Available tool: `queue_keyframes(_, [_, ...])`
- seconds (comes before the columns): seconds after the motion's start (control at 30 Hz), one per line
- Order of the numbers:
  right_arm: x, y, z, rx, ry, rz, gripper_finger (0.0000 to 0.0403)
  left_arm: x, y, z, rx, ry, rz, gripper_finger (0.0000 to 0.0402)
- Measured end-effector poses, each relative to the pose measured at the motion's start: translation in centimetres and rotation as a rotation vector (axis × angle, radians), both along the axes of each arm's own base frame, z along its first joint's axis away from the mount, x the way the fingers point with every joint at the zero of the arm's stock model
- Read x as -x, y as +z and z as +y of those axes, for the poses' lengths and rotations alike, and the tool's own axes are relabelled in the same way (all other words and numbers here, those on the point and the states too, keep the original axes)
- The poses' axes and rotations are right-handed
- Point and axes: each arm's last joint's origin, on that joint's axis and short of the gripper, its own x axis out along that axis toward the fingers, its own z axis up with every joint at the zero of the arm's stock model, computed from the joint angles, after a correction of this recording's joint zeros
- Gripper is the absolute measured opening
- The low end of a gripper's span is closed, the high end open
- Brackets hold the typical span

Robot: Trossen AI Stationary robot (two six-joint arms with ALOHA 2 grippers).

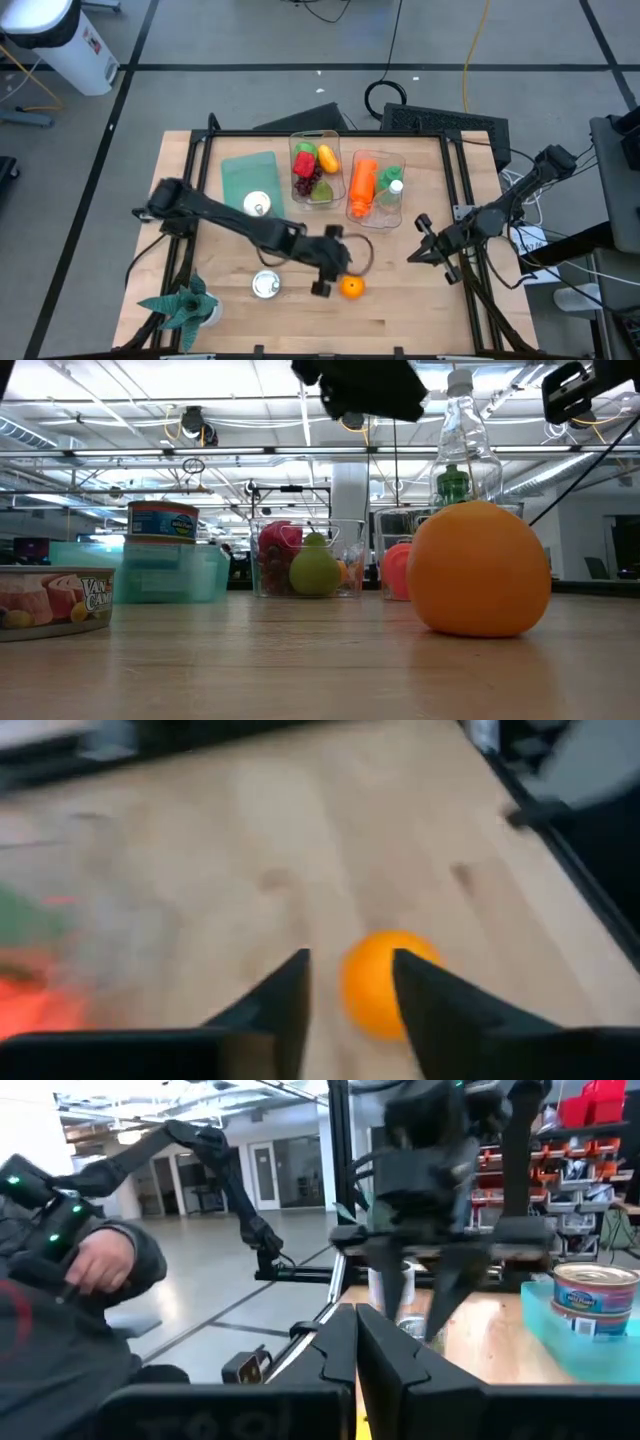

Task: Pick & Place Food Item
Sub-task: Put the orange into the left transparent bin

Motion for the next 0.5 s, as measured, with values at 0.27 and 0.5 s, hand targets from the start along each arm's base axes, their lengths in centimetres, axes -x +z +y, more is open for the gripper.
queue_keyframes(0.27, [0.0, -0.2, 0.0, 0.01, 0.0, 0.011, 0.0, -2.5, -0.2, -2.4, 0.07, -0.174, 0.077, 0.034])
queue_keyframes(0.5, [0.0, -0.1, 0.0, -0.003, 0.0, 0.01, 0.0, -3.3, -1.7, -2.3, 0.079, -0.168, 0.113, 0.0378])
